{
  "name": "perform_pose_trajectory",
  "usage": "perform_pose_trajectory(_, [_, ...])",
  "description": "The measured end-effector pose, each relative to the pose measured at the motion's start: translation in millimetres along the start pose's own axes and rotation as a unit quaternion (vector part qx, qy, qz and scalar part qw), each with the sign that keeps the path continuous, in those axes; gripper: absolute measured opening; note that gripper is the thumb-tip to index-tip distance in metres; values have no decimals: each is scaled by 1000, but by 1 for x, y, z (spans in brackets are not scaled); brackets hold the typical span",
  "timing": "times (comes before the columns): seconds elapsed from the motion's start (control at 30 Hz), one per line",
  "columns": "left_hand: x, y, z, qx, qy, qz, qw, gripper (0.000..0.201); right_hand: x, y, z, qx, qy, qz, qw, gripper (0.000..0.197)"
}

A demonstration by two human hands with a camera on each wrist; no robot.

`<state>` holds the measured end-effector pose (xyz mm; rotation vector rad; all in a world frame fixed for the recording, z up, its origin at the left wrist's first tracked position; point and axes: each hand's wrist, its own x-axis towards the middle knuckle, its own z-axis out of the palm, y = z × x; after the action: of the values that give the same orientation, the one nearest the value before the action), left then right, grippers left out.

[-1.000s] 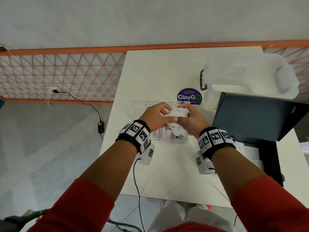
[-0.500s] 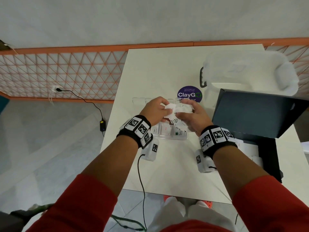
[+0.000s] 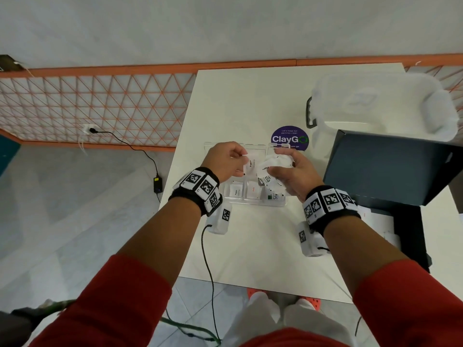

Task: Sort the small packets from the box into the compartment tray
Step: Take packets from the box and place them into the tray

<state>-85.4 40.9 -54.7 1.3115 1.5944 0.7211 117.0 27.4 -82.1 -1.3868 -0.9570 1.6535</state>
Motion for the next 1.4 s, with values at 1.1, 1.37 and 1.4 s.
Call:
perform_pose_trajectory(1.1, [-5, -15, 2, 102, -47, 68, 991, 16, 4, 15, 9, -11, -25, 16, 1000, 42])
perform_pose_trajectory(1.37, [-14, -14, 12, 6, -75, -68, 995, 38, -3, 11, 11, -34, -16, 19, 999, 50])
perform_pose_trajectory(1.4, [-15, -14, 11, -11, -80, -73, 994, 35, -4, 10, 11, -35, -25, 22, 999, 53])
